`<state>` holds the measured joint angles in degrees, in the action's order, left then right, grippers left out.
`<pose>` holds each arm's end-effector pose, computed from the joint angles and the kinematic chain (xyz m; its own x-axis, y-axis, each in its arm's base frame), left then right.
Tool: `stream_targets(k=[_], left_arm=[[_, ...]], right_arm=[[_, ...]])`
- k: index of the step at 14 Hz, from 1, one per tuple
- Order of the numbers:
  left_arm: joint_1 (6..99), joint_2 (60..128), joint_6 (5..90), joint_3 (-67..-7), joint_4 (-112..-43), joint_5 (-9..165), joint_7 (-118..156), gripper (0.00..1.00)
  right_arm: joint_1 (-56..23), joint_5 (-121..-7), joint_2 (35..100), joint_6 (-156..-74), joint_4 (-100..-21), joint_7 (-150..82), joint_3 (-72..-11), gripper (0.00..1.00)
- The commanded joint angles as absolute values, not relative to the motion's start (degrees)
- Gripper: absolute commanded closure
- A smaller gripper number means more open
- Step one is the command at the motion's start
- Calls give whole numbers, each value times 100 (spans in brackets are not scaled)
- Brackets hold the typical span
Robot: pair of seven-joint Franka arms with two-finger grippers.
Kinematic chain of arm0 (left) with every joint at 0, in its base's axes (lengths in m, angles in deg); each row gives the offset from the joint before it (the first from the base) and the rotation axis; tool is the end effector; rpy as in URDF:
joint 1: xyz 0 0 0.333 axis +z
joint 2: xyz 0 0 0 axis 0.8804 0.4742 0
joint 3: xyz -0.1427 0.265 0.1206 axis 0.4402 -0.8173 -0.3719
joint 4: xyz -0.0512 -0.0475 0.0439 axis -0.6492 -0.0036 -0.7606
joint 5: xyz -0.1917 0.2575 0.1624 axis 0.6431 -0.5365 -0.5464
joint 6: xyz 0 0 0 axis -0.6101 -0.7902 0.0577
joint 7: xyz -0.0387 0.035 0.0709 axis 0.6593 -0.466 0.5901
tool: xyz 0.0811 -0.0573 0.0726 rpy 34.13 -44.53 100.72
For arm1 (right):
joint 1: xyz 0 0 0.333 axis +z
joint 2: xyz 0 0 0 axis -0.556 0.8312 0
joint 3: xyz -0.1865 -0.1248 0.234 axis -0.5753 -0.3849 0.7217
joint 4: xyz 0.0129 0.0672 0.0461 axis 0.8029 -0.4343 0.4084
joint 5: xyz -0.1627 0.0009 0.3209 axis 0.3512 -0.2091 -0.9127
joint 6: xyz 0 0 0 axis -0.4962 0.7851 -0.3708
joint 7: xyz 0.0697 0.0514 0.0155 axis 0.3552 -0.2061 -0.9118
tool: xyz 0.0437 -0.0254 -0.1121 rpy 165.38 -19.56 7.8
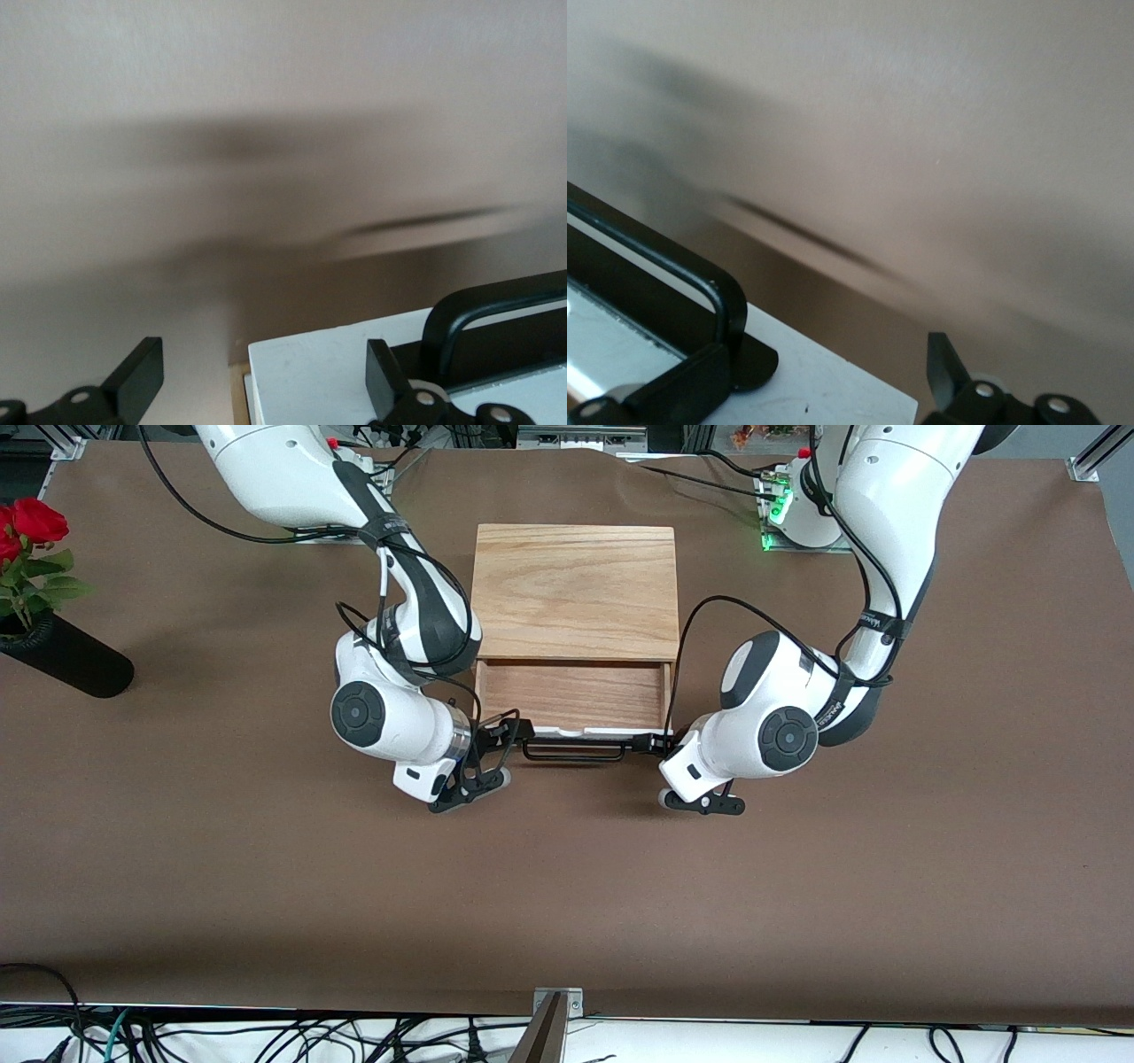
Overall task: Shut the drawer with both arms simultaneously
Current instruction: 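Push the drawer front into the cabinet with both grippers together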
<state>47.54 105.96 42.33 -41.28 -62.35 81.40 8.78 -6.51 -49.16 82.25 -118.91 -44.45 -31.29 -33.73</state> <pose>0.5959 -0.3042 0.2967 0.9572 -0.0934 -0.2741 -0.0224 -0.9676 0.2516 0.5928 0.3596 0.3007 0.9336 0.3525 -0.0641 0.3102 -0.8847 -0.3479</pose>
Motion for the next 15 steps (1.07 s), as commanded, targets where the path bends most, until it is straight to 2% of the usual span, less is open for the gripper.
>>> stream_targets(k=[1,15], left_arm=[[4728,10324,3554,-4149,-6324,8212,926,0],[4622,10033,2428,-3946,-6341,8212,899,0]], right_arm=[[-610,-4989,8203,-11503,-4496,-3003,-3370,0],[-531,-4989,8177,-10236,-4496,-2642,-3352,0]])
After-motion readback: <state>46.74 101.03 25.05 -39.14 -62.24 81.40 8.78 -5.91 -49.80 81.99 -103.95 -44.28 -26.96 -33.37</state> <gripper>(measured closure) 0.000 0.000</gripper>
